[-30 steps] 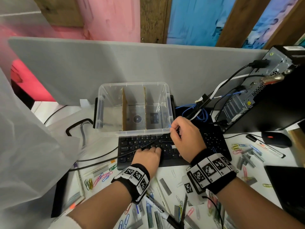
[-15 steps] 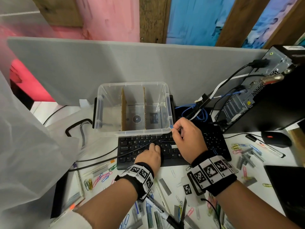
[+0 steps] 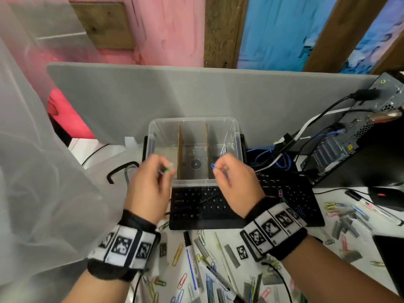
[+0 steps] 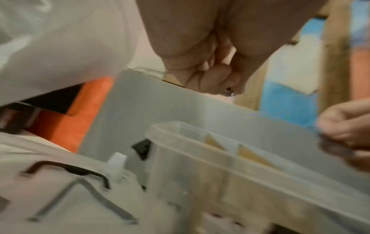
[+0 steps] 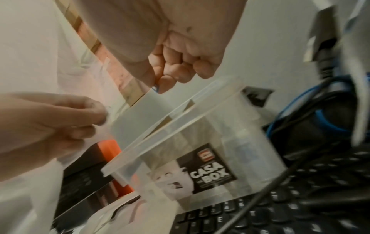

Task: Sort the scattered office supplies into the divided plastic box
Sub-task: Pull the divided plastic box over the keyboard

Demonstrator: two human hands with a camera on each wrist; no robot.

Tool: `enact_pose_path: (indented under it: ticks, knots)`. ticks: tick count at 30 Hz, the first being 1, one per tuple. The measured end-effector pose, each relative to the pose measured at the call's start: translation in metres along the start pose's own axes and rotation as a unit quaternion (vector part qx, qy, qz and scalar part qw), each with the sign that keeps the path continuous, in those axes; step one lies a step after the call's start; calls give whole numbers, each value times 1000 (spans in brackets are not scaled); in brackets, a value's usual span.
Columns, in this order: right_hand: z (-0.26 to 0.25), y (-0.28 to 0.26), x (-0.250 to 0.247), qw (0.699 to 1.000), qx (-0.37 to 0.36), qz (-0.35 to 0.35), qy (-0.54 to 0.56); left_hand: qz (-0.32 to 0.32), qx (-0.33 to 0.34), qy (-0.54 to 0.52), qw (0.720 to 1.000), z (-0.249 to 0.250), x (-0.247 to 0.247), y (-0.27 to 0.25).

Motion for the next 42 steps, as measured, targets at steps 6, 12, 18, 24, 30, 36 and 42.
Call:
enact_pose_path:
  ticks: [6,12,18,24,30,36,42]
  knots:
    - [-52,28,40,992,-46,-94,-68,-7,-112,84,990,-39,5,35]
    - [-62,47,52,991,-16,-113,-69,-47,-89,93,991,-38,2,42]
    - [-29,29,5,999,18,-32,-22,-3,-47,69,996,-45,-9,35]
    - [61,-10,-52,987,141,73,-31,2,-168,23,986,-64,5,27]
    - [151,-53,-52,967,225,-1,-115,18,-310,-118,943,-90,17,24]
    - [166,-63,-14,960,185,-123,-171,64,-341,-216,913,-86,26,20]
    - [151,-55,26,923,91,-233,-292,103,-349,-260,895,-82,22,10]
Point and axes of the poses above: each hand's wrist, its own y-axis towards the middle knuckle, its own x-axis out of the palm, z = x × y, the point moved 5 cm from there along y, towards the middle knuckle, and after that the axes turned 9 degrees about -y, right-handed, at the moved point
